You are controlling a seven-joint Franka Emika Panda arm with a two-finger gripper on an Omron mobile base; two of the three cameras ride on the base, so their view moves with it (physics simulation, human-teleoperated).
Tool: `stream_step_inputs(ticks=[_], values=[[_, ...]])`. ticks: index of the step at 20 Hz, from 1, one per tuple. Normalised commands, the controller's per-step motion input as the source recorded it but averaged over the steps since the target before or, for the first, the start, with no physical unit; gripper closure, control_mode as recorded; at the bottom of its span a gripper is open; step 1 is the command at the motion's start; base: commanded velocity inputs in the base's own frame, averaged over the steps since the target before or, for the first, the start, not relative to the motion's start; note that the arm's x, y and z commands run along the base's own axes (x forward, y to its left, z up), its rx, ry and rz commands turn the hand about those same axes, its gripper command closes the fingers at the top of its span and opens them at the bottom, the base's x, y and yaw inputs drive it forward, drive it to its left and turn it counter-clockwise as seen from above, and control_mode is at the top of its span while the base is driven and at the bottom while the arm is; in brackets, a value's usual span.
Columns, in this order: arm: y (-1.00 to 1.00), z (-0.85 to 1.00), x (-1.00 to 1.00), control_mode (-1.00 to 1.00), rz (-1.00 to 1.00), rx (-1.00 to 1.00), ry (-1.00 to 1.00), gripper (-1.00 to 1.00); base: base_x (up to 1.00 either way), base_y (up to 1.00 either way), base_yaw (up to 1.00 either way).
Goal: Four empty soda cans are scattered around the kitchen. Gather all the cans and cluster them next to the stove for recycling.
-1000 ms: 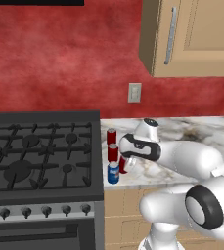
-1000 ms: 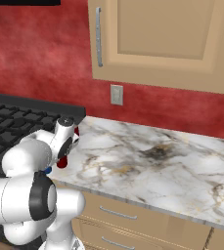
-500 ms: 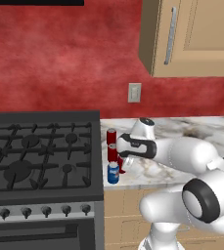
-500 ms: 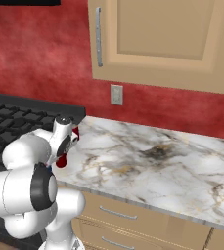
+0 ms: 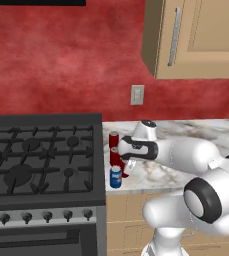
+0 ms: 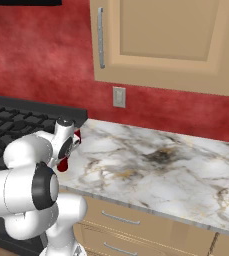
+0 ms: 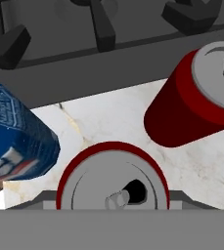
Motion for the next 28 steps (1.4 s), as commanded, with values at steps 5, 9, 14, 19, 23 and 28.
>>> stream_step_inputs(ticks=[5, 9, 14, 19, 23, 28], values=[[0.02, -0.19, 0.00, -1.00, 0.00, -0.03, 0.00, 1.00, 0.00, 0.00, 0.00], [0.09, -0.11, -0.01, -1.00, 0.00, -0.05, 0.00, -1.00, 0.00, 0.00, 0.00], [0.01, -0.04, -0.11, -1.00, 0.00, -0.02, -0.01, -1.00, 0.00, 0.00, 0.00], [-0.03, 0.00, -0.30, -1.00, 0.00, 0.00, -0.07, -1.00, 0.00, 0.00, 0.00], [0.00, 0.07, -0.11, -1.00, 0.00, 0.00, -0.08, -1.00, 0.00, 0.00, 0.00], [0.00, 0.25, 0.00, -1.00, 0.02, 0.00, -0.10, -1.00, 0.00, 0.00, 0.00]])
